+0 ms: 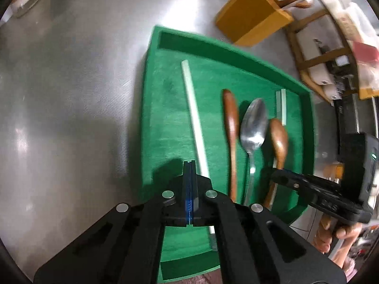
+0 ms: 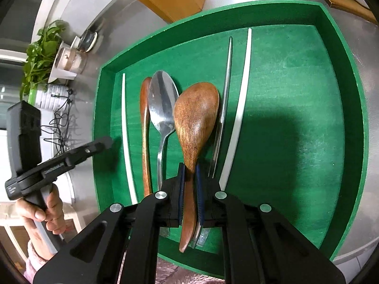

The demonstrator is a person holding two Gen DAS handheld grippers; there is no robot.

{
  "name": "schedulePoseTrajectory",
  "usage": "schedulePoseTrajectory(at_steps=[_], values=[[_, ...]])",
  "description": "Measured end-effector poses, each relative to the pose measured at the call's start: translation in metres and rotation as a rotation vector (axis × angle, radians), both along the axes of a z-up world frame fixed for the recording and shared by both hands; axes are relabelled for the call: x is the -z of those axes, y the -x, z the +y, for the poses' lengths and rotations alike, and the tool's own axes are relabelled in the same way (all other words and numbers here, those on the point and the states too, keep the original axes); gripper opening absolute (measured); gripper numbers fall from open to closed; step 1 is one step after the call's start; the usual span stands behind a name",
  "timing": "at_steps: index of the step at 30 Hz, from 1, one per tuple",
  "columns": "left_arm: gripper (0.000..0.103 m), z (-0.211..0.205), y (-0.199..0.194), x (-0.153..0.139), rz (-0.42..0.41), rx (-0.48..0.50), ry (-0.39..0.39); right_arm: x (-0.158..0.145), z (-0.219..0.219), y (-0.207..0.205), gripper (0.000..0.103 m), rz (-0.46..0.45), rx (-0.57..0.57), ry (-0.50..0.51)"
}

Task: Organize utensils
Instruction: 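Grasp a white chopstick with the left tool while the right tool grasps a wooden spoon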

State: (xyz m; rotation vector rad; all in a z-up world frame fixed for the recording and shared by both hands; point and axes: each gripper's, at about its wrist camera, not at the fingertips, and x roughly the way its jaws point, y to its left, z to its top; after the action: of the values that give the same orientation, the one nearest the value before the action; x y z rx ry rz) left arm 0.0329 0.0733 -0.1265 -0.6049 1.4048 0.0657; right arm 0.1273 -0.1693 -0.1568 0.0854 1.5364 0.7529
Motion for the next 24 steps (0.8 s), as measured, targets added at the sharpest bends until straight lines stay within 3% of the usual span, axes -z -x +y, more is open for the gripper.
schedulePoseTrajectory(at_steps=[2,4,5,6,8,10,12,19,24], values=[[0.000,0.003,-0.003,0.006,0.038,-0.023,0.035,-0.002,-0.001,0.001,0.010,0.000,-0.003,-0.012],[0.020,-0.004,-0.003,0.004,0.042,-0.013,0.035,-0.006,-0.002,0.001,0.010,-0.001,-0.008,-0.023],[0.039,-0.011,-0.005,0.000,0.032,0.006,0.035,-0.007,-0.002,0.001,0.010,-0.002,-0.011,-0.028],[0.043,-0.017,-0.006,-0.003,0.029,0.020,0.025,-0.008,-0.003,0.001,0.010,-0.002,-0.011,-0.030],[0.042,-0.034,-0.012,-0.006,0.036,0.052,-0.026,-0.009,-0.004,0.001,0.010,-0.002,-0.009,-0.038],[0.031,-0.046,-0.021,-0.003,0.063,0.069,-0.058,-0.011,-0.006,-0.001,0.010,-0.001,0.000,-0.052],[0.012,-0.057,-0.030,0.003,0.108,0.085,-0.107,-0.013,-0.010,-0.002,0.010,0.000,0.003,-0.071],[0.009,-0.088,-0.038,0.008,0.154,0.092,-0.267,-0.013,-0.013,-0.006,0.010,0.002,-0.008,-0.111],[0.007,-0.100,-0.044,0.010,0.180,0.086,-0.314,-0.012,-0.016,-0.009,0.010,0.012,-0.010,-0.143]])
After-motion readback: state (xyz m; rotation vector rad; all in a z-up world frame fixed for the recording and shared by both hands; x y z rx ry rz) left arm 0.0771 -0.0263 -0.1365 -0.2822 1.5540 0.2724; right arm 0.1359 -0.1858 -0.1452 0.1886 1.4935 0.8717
